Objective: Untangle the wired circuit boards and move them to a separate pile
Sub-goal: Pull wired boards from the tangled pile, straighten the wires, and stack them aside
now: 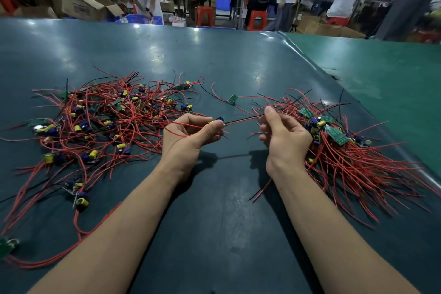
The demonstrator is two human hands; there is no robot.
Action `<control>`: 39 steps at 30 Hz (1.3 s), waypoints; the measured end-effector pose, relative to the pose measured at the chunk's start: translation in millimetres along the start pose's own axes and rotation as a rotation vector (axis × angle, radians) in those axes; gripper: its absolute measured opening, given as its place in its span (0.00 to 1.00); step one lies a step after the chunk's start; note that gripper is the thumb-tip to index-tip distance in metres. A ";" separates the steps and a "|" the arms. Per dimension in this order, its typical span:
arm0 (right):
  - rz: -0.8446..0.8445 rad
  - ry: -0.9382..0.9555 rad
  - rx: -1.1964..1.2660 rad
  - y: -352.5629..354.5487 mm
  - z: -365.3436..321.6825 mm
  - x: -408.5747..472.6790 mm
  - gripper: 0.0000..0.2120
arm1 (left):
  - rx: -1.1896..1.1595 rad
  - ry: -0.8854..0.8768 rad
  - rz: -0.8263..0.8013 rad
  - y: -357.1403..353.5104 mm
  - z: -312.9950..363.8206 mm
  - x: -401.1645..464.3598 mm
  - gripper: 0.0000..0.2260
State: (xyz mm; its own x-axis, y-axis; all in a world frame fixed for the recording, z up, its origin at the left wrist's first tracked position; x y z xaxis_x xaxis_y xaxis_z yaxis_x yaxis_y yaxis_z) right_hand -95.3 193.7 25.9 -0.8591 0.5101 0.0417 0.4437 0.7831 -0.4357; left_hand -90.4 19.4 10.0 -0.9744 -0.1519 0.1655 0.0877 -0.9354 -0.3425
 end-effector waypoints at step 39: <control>-0.015 0.048 0.066 6.9 -7.3 7.9 0.11 | 0.014 -0.143 0.100 2.3 6.7 -1.4 0.13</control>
State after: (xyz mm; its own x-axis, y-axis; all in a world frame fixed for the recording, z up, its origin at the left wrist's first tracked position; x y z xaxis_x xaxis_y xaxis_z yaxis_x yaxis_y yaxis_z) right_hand -97.1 205.7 29.8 -0.8516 0.5162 0.0914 0.4118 0.7667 -0.4926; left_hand -87.4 15.4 15.1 -0.9216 -0.2873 0.2612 0.1864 -0.9175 -0.3515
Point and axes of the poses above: each hand's wrist, its own x-axis towards the middle knuckle, its own y-axis out of the back of the hand, z = x × y, the point moved 2 cm from there along x, towards the middle knuckle, and after that the axes turned 1 degree about x, right-handed, at the moved point
